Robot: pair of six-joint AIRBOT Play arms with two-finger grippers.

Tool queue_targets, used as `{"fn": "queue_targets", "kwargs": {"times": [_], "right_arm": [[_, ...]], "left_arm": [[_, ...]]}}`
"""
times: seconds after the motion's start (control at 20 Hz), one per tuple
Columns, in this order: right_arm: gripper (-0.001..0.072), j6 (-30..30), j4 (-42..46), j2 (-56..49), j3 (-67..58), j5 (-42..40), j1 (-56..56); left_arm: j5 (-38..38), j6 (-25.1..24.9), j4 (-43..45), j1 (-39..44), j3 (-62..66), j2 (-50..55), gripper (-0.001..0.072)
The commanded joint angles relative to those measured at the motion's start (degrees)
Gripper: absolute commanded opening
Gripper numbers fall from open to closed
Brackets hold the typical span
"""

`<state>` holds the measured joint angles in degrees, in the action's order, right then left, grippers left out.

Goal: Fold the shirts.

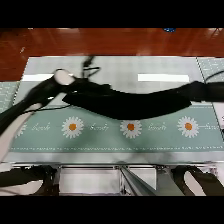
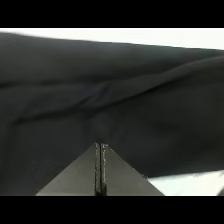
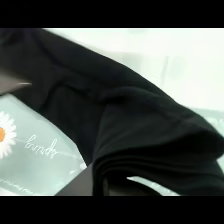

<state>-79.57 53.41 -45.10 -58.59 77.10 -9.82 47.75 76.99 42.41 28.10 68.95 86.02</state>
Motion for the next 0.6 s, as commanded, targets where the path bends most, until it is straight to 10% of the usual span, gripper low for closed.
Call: {"fn": "queue_targets", "kwargs": {"times": [0.0,0.35,0.55], "right_arm": [[0.0021,-4.0,-0.2,9.9,3.4,2.2,0.0],[0.0021,-5.6,-0.5,11.8,3.4,3.5,0.0],[0.0021,-6.4,-0.4,11.0,3.4,2.8,0.0]], "left_arm": [[6.5,3.0,-0.2,10.2,14.8,14.4,0.0025],[11.3,6.0,-0.1,23.0,26.6,25.7,0.0026],[11.5,6.0,0.5,15.2,27.5,21.4,0.0026]]}}
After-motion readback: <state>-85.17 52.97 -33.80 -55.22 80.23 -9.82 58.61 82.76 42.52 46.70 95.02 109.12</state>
